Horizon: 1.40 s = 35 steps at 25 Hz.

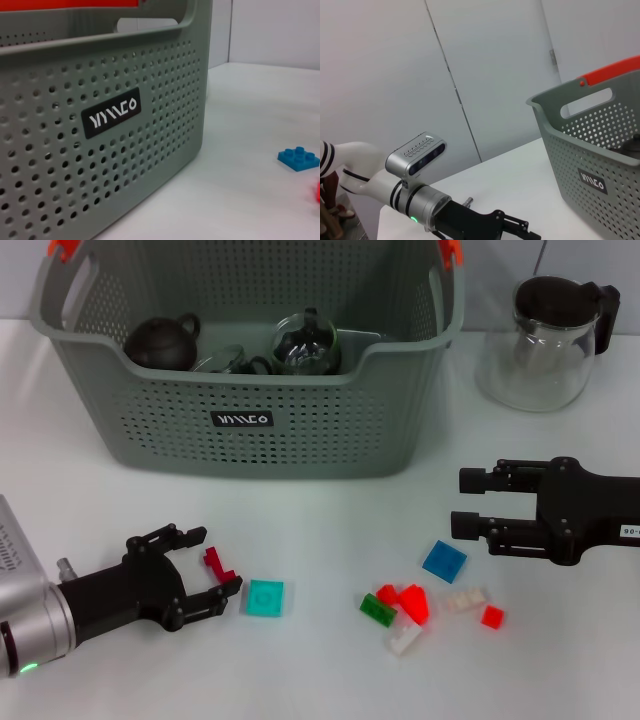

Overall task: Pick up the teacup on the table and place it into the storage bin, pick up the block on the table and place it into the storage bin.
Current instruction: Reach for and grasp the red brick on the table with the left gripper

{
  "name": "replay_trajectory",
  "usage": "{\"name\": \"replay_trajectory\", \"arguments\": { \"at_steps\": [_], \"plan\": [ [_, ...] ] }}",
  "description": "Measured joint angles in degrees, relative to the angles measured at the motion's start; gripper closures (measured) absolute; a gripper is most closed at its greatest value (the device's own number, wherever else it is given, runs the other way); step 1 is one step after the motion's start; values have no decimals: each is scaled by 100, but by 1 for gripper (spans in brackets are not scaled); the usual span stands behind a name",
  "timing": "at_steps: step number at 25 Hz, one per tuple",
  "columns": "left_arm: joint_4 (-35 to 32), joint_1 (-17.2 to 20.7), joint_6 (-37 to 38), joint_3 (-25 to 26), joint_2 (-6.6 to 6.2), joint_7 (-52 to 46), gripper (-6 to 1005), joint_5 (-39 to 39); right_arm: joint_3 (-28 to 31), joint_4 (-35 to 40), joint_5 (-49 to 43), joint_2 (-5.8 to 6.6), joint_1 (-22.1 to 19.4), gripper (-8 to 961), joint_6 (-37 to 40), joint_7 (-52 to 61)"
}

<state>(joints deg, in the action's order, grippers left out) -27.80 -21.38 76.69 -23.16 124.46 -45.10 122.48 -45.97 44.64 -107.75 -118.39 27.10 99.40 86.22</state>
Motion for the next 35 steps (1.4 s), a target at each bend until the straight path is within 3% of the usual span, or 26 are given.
{"name": "replay_trajectory", "arguments": {
  "at_steps": [6,35],
  "plan": [
    [67,-16,-72,-19,3,3,200,15,0,0,0,0,-4,279,0,0],
    [267,-163,-441,-213,-1,-19,212,68,0,-70,0,28,-4,278,0,0]
  ]
}}
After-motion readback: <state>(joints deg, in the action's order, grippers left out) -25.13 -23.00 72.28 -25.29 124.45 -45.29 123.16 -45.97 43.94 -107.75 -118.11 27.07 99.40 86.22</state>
